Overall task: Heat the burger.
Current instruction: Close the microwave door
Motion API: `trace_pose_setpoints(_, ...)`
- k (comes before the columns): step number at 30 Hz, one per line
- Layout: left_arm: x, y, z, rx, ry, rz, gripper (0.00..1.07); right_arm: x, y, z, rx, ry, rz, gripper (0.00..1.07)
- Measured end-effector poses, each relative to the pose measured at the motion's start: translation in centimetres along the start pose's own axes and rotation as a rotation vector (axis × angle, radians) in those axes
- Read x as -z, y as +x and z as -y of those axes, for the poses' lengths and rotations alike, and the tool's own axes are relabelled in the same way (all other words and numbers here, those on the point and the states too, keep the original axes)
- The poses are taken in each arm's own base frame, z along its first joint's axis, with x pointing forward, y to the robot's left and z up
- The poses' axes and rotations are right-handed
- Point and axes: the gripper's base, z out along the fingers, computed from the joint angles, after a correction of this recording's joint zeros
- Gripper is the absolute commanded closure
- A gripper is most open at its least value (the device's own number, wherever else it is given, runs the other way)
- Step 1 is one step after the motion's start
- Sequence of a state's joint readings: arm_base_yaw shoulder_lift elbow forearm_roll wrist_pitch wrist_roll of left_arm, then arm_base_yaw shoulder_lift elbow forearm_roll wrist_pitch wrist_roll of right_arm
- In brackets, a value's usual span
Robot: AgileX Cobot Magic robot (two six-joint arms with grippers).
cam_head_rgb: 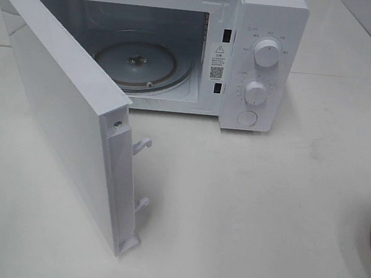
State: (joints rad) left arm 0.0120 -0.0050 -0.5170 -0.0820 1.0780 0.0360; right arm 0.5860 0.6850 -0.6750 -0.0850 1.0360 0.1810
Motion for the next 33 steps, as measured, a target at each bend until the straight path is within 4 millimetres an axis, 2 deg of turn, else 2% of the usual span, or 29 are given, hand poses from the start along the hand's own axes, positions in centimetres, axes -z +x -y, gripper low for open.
trace_pose_setpoints(2,0.0,0.0,0.0,0.000,0.000,0.000,0.07,0.9,0.6,0.2,-0.022,-0.009,0.048,0.32)
trace_pose_setpoints(14,0.0,0.0,0.0,0.000,0.000,0.000,0.07,3.3,2.5,1.3,-0.113,0.031,0.201,0.31)
trace_pose_setpoints(20,0.0,0.0,0.0,0.000,0.000,0.000,0.07,4.8,4.2,1.5,-0.183,0.100,0.314,0.31)
trace_pose_setpoints(25,0.0,0.0,0.0,0.000,0.000,0.000,0.07,4.6,5.6,1.5,-0.218,0.134,0.353,0.31)
trace_pose_setpoints(30,0.0,0.0,0.0,0.000,0.000,0.000,0.07,3.1,8.0,1.2,-0.269,0.173,0.384,0.31)
trace_pose_setpoints(33,0.0,0.0,0.0,0.000,0.000,0.000,0.07,2.8,8.7,1.1,-0.282,0.189,0.405,0.31)
